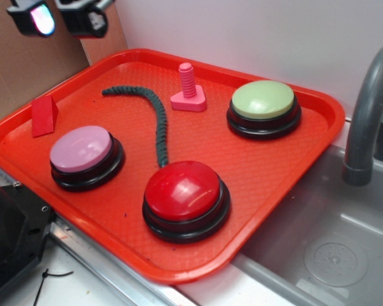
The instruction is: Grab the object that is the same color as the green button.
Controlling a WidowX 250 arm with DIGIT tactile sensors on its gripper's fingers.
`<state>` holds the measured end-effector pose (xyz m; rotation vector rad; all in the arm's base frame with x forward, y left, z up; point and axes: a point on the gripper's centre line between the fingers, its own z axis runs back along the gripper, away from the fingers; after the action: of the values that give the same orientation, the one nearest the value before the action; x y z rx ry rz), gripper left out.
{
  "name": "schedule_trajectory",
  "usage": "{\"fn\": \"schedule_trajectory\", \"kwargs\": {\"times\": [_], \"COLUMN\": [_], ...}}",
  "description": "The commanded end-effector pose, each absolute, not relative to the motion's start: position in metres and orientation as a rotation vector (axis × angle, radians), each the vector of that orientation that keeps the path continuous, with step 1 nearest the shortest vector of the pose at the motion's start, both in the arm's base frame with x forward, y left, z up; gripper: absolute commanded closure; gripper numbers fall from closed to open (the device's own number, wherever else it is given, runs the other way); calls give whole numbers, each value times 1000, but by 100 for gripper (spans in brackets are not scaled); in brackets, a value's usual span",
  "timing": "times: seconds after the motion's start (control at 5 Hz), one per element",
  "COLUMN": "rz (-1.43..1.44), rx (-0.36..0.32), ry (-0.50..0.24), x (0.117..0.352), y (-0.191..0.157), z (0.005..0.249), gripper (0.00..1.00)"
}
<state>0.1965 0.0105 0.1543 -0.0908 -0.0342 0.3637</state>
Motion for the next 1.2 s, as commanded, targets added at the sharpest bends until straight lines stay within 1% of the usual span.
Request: {"fn": "schedule_trajectory", "kwargs": {"times": [0.0, 0.2, 0.6, 0.8, 1.0], "rz": [740, 804, 751, 732, 727], "rx": [-141, -136, -111, -89, -89], "ry": [-115, -168, -164, -163, -194], "x": [230, 245, 277, 283, 283], "y": [17, 11, 2, -2, -3], "z": [111, 83, 34, 20, 12], "gripper": [0, 0, 0, 0, 66]}}
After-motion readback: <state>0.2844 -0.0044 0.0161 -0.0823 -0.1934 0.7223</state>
